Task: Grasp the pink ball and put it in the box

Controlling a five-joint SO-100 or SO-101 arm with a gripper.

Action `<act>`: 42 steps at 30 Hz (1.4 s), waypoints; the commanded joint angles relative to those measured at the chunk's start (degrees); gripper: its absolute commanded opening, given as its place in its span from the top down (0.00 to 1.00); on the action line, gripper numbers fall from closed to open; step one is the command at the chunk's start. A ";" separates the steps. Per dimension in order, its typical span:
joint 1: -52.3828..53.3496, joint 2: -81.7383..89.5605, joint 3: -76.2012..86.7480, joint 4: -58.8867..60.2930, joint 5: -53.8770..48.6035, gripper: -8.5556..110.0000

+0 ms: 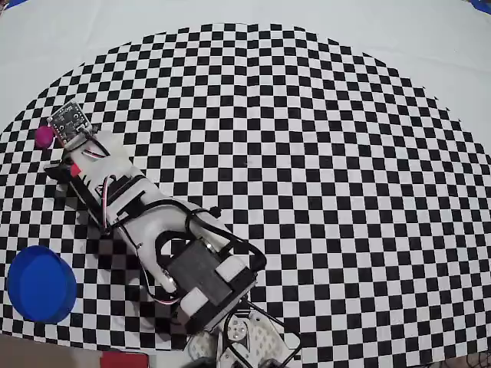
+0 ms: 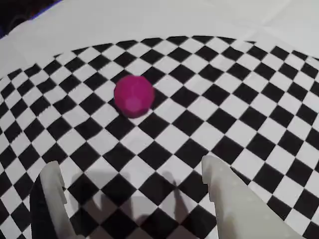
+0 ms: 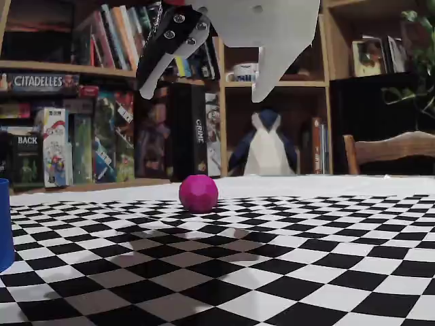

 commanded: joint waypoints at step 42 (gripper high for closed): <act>0.53 -29.18 -30.85 -1.32 1.23 0.65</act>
